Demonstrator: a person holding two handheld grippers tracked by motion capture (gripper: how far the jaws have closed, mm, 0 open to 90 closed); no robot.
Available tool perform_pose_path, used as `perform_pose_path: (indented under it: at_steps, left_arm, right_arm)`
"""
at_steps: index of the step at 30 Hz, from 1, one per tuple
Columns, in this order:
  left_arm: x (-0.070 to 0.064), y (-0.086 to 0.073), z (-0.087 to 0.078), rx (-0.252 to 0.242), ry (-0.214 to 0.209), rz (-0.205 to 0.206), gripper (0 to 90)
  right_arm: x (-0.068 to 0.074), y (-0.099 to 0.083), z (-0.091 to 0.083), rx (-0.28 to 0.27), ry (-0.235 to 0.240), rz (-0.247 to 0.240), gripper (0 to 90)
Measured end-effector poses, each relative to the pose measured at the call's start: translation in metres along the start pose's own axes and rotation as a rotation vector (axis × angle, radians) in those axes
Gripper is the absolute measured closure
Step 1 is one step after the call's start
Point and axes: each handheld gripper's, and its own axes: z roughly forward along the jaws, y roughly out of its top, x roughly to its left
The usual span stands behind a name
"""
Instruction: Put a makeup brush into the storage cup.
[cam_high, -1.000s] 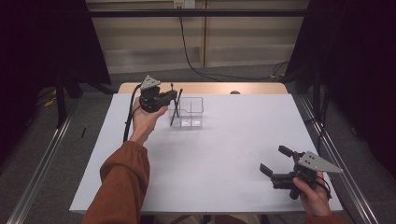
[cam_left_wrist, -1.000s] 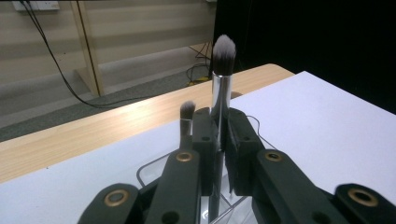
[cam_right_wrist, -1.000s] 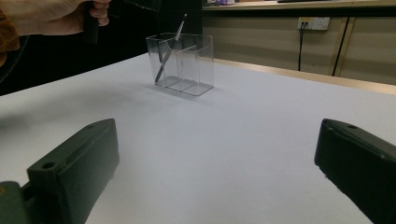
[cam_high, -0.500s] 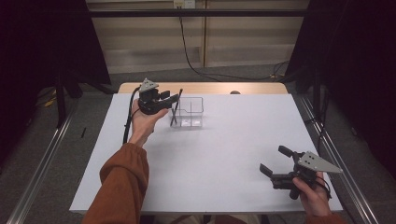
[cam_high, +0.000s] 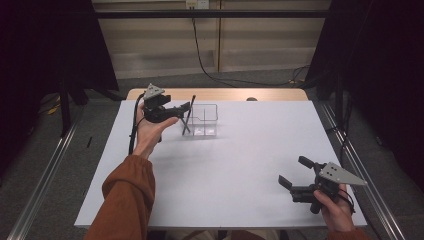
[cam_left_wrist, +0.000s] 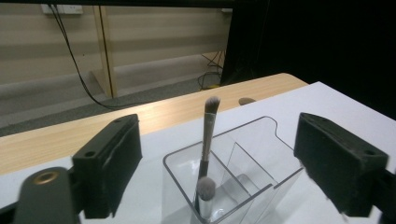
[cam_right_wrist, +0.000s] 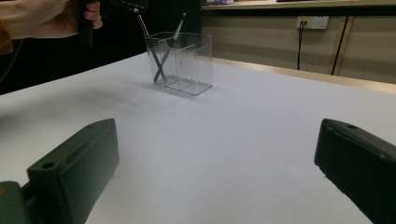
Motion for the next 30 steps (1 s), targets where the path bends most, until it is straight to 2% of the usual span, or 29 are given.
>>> perform_pose_path:
  at_steps: [7, 15, 20, 22, 26, 30]
  left_arm:
    - [-0.004, 0.002, -0.006, -0.021, -0.026, -0.011, 3.7]
    - [-0.003, 0.001, -0.018, -0.042, -0.032, -0.006, 3.0]
    - [-0.004, 0.0, -0.025, -0.045, -0.022, 0.002, 3.1]
    - [-0.005, 0.0, -0.028, -0.048, -0.024, -0.004, 3.1]
    - [-0.009, 0.0, -0.034, -0.039, -0.021, 0.018, 3.2]
    - [-0.01, 0.001, -0.04, -0.051, -0.021, 0.015, 3.2]
  right_arm:
    - [0.0, 0.0, 0.0, -0.004, -0.004, 0.01, 0.0]
    - [0.0, 0.001, 0.001, -0.005, -0.002, 0.005, 0.0]
    - [0.0, 0.001, 0.001, -0.004, -0.005, 0.0, 0.0]
    - [0.0, 0.001, 0.001, -0.006, -0.004, 0.002, 0.0]
    - [0.0, 0.001, 0.0, -0.006, -0.01, -0.001, 0.0]
    - [0.001, 0.001, 0.0, -0.007, -0.012, 0.0, 0.0]
